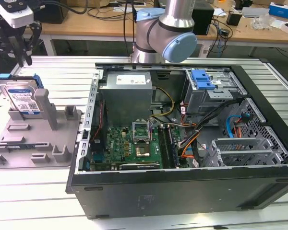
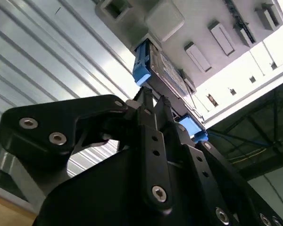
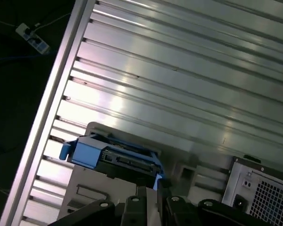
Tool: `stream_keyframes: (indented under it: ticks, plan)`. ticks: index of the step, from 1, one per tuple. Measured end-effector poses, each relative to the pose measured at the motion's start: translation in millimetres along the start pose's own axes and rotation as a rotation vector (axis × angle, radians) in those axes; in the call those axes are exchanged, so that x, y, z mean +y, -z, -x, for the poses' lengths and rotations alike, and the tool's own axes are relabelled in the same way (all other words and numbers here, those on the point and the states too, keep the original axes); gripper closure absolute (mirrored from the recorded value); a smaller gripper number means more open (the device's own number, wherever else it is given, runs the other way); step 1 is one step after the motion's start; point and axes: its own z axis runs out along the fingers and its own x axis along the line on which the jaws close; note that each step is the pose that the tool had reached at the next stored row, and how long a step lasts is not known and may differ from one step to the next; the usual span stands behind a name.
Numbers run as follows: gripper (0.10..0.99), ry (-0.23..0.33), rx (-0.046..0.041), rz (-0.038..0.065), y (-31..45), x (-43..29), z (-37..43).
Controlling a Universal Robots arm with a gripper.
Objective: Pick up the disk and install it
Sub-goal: 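Pick up the disk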
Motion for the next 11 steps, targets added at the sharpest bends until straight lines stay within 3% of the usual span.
stream_keyframes:
  ticks: [1,2,3,4,11]
  plan:
    - [0.792,0.017,0.0008,0.0,0.0,0.0,0.0]
    - [0.792,0.046,0.002,0.0,0.0,0.0,0.0]
    - [0.671,0.093,0.0042,0.001,0.0,0.0,0.0]
    - [0.604,0.118,0.0052,0.001,0.0,0.0,0.0]
    - [0.604,0.261,0.0115,0.002,-0.3,0.0,0.0]
